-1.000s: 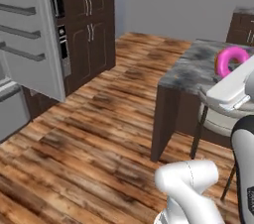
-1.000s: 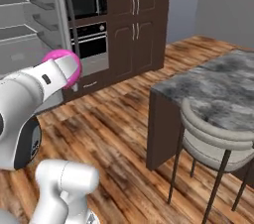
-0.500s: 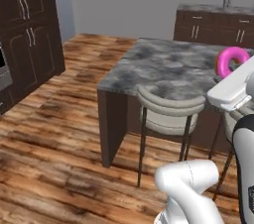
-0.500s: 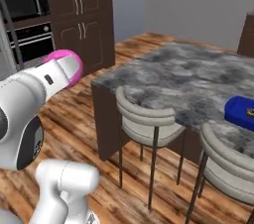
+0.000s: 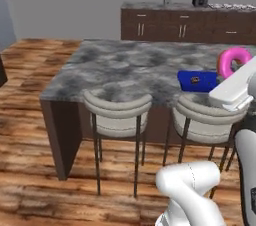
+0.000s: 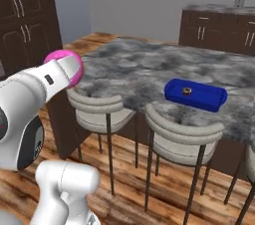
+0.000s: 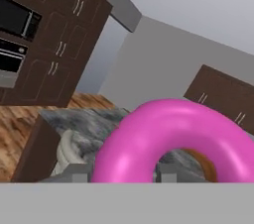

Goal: Take the donut and cupcake from the fridge and place them on the empty tray on the dining counter.

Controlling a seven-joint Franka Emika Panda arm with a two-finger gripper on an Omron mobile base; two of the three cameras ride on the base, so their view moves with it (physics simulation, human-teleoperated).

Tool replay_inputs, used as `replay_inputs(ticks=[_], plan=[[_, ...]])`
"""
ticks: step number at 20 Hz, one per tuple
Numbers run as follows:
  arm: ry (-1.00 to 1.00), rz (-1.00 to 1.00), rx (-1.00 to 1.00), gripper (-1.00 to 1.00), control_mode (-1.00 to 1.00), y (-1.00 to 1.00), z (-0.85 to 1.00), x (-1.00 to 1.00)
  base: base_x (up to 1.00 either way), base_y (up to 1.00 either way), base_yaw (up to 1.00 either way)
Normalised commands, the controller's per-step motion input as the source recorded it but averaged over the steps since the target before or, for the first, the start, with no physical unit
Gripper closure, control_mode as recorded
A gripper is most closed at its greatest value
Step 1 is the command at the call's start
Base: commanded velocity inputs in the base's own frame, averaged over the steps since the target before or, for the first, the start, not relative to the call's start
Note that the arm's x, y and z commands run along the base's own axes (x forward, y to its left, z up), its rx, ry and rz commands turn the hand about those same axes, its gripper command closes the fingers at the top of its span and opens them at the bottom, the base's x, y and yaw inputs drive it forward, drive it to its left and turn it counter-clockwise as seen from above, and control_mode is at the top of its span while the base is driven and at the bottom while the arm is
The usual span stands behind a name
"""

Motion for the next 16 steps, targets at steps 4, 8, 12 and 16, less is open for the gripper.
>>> replay_inputs(ticks=[4, 8, 12, 16], plan=[[0.0, 0.0, 0.0, 1.0, 1.0, 0.0, 0.0, 0.0, 0.0, -0.83, -0.35], [0.0, 0.0, 0.0, 1.0, 1.0, 0.0, 0.0, 0.0, 0.02, -0.82, -0.29], [0.0, 0.0, 0.0, 1.0, 1.0, 0.0, 0.0, 0.0, 0.14, -0.71, -0.21], [0.0, 0.0, 0.0, 1.0, 1.0, 0.0, 0.0, 0.0, 0.45, -0.33, -0.17]])
